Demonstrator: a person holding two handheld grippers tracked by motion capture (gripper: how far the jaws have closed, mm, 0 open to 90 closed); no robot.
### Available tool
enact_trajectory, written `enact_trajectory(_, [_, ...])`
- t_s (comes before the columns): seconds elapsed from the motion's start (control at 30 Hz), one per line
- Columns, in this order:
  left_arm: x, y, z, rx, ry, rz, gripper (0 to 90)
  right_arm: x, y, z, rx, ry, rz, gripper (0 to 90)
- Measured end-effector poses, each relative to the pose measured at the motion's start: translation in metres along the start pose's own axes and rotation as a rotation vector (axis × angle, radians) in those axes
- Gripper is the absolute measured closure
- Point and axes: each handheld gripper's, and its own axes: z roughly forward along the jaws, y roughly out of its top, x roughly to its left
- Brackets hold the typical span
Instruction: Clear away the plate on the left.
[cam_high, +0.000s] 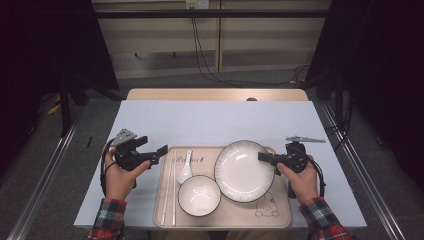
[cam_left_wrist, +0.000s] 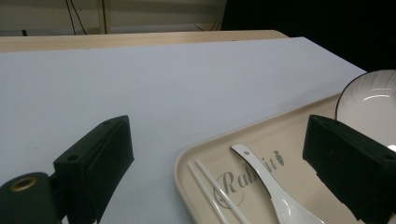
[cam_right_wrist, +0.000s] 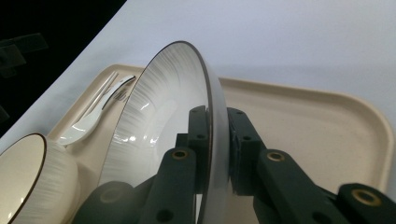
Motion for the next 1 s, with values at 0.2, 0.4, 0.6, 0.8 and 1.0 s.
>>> enact_trajectory(0.2, [-0.0003, -0.0003, 0.0005, 0.001, 0.000, 0.000, 8.5, 0.0012, -0.0002, -0.0009, -0.006, -0.019, -0.018, 82.7])
enact_trajectory(0.4, [0.0002, 0.0001, -0.0005, -0.002, 0.002, 0.001, 8.6, 0.0013, 0.0000, -0.0004, -0.015, -0.052, -0.043, 83.5])
enact_trajectory(0.6, [0.0010, -0.0011, -0.0008, 0.000, 0.012, 0.002, 8.6, 0.0004, 0.0006, 0.0009, -0.018, -0.064, -0.056, 84.0])
enact_trajectory(0.8, [0.0000, -0.0018, -0.0021, 0.003, 0.008, 0.003, 8.6, -0.0027, 0.0010, 0.0027, -0.015, -0.063, -0.055, 84.2])
enact_trajectory(1.0, [-0.0009, -0.0012, -0.0020, 0.001, 0.008, 0.007, 8.7, -0.0045, -0.0005, 0.0023, -0.013, -0.070, -0.051, 84.2])
